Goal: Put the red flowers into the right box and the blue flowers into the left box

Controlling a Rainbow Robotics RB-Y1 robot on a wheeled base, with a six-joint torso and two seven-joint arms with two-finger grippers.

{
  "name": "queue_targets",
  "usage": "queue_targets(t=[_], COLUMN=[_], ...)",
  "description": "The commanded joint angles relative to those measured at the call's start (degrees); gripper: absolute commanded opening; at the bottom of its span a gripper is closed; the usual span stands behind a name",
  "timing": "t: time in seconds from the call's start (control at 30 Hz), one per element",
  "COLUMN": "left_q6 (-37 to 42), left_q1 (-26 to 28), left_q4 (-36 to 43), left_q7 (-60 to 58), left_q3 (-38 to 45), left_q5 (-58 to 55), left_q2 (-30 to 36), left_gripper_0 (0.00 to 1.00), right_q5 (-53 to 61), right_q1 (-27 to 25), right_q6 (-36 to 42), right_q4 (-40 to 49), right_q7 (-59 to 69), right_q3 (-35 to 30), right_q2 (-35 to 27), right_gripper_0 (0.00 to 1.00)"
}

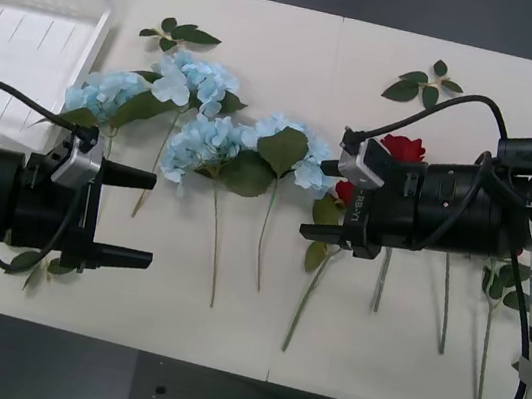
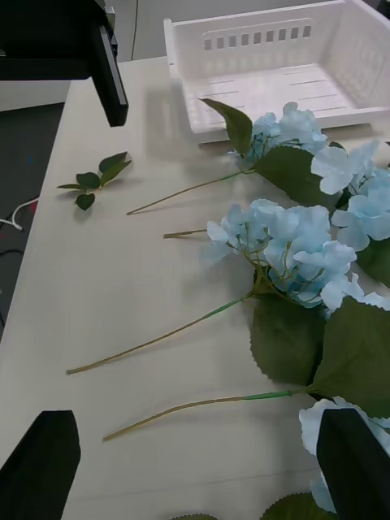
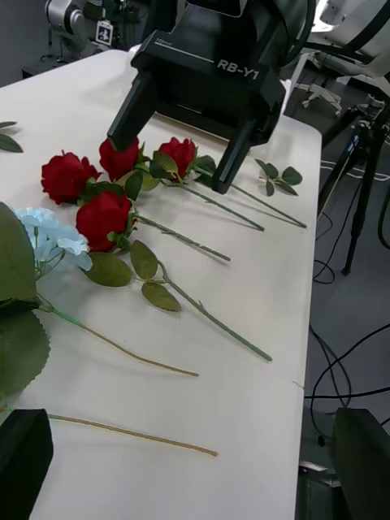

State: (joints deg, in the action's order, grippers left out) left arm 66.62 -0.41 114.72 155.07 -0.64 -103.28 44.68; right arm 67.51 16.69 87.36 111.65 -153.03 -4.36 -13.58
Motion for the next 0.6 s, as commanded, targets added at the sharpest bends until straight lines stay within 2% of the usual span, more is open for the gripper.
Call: queue_targets(t=[0.03,0.13,0.6], left_q6=[-0.5,-0.5,-0.5], left_q1=[-0.8,-0.8,-0.8], left_q4=[2.0,2.0,2.0], left_q7=[-0.1,-0.1,-0.1], left_q3=[0.4,0.4,0.4], left_q5=[-0.8,-0.8,-0.8], left_q2=[0.5,0.5,0.5], left_gripper_0=[1.00,1.00,1.00], right_q5=[0.8,0.8,0.8], right_q1=[1.4,1.4,1.4], right_q6=[-0.2,-0.2,-0.2], right_q4=[0.9,0.9,0.9], right_q7=[-1.9,-1.9,-1.9], right_q3=[0.1,0.1,0.1], right_q2=[-1.6,-1.6,-1.6], right_gripper_0=[0.90,0.97,1.00])
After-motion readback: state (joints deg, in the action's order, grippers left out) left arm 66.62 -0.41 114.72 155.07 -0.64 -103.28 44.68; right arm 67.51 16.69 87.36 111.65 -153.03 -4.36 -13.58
